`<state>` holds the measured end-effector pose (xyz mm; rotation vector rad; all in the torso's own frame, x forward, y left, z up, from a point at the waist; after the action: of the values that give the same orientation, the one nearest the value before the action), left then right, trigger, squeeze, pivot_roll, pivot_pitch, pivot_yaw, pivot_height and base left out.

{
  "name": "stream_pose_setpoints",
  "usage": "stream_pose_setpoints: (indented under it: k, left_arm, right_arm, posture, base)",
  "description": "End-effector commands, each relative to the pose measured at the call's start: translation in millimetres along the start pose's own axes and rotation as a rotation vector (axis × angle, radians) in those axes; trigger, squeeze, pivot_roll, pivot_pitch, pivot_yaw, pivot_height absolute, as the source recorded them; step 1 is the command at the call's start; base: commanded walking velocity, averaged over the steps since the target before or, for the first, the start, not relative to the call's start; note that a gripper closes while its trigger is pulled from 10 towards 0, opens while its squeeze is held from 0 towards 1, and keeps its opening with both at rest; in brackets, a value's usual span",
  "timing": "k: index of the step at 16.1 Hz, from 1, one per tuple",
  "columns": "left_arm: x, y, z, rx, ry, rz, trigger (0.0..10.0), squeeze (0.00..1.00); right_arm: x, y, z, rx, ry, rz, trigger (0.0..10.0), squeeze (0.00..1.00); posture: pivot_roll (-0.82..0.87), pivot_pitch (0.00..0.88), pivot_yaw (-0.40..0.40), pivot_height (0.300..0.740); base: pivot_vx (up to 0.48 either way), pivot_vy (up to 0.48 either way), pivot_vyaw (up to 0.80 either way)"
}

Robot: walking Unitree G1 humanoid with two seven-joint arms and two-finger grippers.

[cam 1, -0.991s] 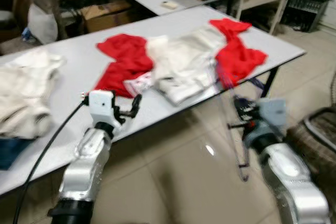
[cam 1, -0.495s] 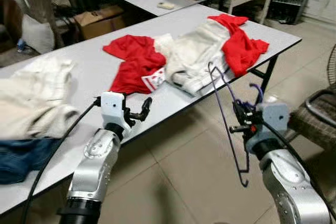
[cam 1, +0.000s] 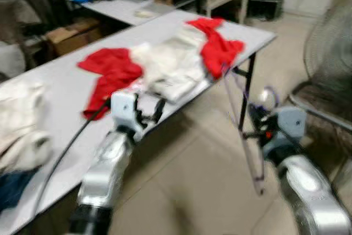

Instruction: Hang hanger

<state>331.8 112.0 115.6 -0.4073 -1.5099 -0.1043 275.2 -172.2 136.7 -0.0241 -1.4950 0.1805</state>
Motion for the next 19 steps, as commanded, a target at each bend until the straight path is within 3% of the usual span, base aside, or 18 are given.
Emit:
stream_pose_setpoints:
  k: [1, 5, 7, 10, 12, 14, 15, 17, 18, 19]
  left_arm:
    - [2.1, 14.3, 2.2, 0.045, 0.003, -0.027, 10.0, 0.00]
    - [7.2, 24.9, 6.5, 0.106, -0.010, -0.063, 10.0, 0.00]
    - [7.0, 38.2, 14.4, 0.176, -0.015, -0.094, 10.0, 0.00]
    - [12.6, 62.3, 31.7, 0.244, -0.029, -0.116, 10.0, 0.00]
    - [10.1, 67.2, 36.3, 0.188, 0.020, -0.179, 10.0, 0.00]
    - [3.0, 64.5, 38.6, 0.040, 0.117, -0.296, 10.0, 0.00]
    - [4.8, 63.2, 41.3, -0.038, 0.152, -0.344, 10.0, 0.00]
    - [3.2, 72.0, 49.3, -0.135, 0.236, -0.422, 9.7, 0.00]
    - [3.4, 74.4, 49.9, -0.139, 0.244, -0.430, 5.8, 0.00]
    - [3.2, 86.7, 50.1, -0.122, 0.285, -0.514, 3.3, 0.00]
  right_arm:
    - [5.9, 4.2, 0.5, 0.020, -0.021, 0.016, 10.0, 0.00]
    - [10.9, 4.1, -2.4, 0.072, -0.028, 0.044, 10.0, 0.00]
    - [13.2, 17.1, -4.9, 0.171, -0.028, 0.151, 10.0, 0.00]
    - [20.3, 48.8, -1.3, 0.341, -0.078, 0.147, 10.0, 0.00]
    - [22.4, 52.0, 0.1, 0.357, -0.092, 0.133, 10.0, 0.00]
    - [17.9, 45.4, 2.9, 0.335, -0.081, 0.147, 10.0, 0.00]
    - [19.8, 45.1, 2.0, 0.329, -0.086, 0.103, 10.0, 0.00]
    - [15.4, 51.5, 1.0, 0.370, -0.072, 0.119, 10.0, 0.00]
    - [13.9, 51.0, 0.7, 0.368, -0.065, 0.111, 10.0, 0.00]
    - [14.5, 51.3, 2.4, 0.377, -0.061, 0.082, 10.0, 0.00]
  posture:
    - [-0.19, 0.000, 0.150, 0.740]
    - [-0.15, 0.001, 0.132, 0.740]
    - [-0.14, 0.010, 0.098, 0.740]
    - [-0.12, 0.000, 0.083, 0.740]
    - [-0.13, 0.000, 0.108, 0.740]
    - [-0.13, 0.000, 0.105, 0.740]
    - [-0.12, 0.000, 0.103, 0.740]
    - [-0.12, 0.000, 0.111, 0.740]
    - [-0.12, 0.000, 0.111, 0.740]
    - [-0.11, 0.000, 0.120, 0.740]
  base:
    - [0.394, 0.000, 0.00]
    - [0.408, 0.000, 0.00]
    - [0.405, 0.000, 0.40]
    - [0.261, 0.000, 0.67]
    - [0.000, 0.000, 0.00]
    - [0.000, 0.000, 0.00]
    - [0.000, 0.000, 0.00]
    - [0.000, 0.000, 0.00]
    - [0.000, 0.000, 0.00]
    - [0.000, 0.000, 0.00]
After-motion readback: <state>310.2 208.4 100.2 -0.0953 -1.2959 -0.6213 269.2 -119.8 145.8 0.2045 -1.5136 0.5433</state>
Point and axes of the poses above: a point about 5 cm out from each wrist's last joint towards the gripper, its own z axis pointing back from the gripper into the wrist, its own x axis along the axis of the wrist's last joint, y = z × x, the point moved 4 cm from there along -z, pointing out of the wrist towards the gripper, and after that the axes turned 5 degrees about z, right-handed, at the moved point
